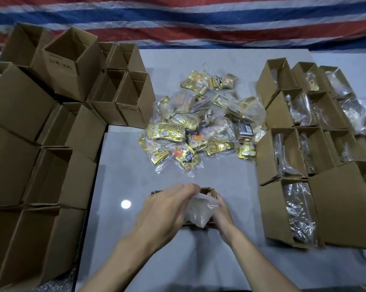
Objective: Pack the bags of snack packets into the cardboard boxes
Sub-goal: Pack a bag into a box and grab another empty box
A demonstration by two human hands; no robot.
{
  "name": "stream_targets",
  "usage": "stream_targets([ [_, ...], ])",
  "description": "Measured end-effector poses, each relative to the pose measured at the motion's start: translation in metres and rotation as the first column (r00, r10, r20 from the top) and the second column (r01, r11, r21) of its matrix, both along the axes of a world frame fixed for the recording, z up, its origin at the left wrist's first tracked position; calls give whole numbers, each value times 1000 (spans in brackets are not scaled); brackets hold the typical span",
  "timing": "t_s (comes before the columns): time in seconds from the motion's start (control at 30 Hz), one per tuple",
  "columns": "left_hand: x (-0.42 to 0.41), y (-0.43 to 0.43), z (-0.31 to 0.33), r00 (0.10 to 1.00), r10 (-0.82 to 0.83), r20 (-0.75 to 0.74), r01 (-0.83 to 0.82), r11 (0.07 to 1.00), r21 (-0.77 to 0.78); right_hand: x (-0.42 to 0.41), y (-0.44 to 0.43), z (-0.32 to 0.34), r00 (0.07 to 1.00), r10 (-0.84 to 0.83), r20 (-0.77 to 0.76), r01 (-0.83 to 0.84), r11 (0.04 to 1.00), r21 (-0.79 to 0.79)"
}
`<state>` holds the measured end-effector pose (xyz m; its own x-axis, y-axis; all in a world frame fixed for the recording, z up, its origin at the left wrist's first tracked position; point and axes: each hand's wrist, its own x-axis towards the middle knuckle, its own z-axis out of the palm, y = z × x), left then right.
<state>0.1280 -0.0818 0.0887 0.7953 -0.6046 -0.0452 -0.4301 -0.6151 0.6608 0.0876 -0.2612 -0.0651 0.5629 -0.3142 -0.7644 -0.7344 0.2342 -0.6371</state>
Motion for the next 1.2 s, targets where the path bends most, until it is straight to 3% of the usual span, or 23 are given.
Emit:
stream_targets([
  [0.37, 1, -7, -26, 995, 96, 2, -91, 937, 337, 2, 8, 6, 1000, -13, 26, 12, 999, 39],
  [0.77, 2, -43, -100, 974, -14, -226, 130, 852, 508, -3, -14, 15, 999, -14, 30, 19, 987, -160],
  [0.93, 20, -77, -134, 917, 23, -398, 260, 722, 642, -1, -30, 11, 1000, -16, 24, 21, 980, -198],
  [1.1, 29, -109, -145, 954, -79, -290, 270, 652, 709, -2, -50, 3, 996, -85, -35, 74, 969, -234],
  [1.2, 31, -122, -132, 968, -139, -207, 245, 699, 672, -6, -68, -2, 985, -157, -73, 128, 945, -301],
])
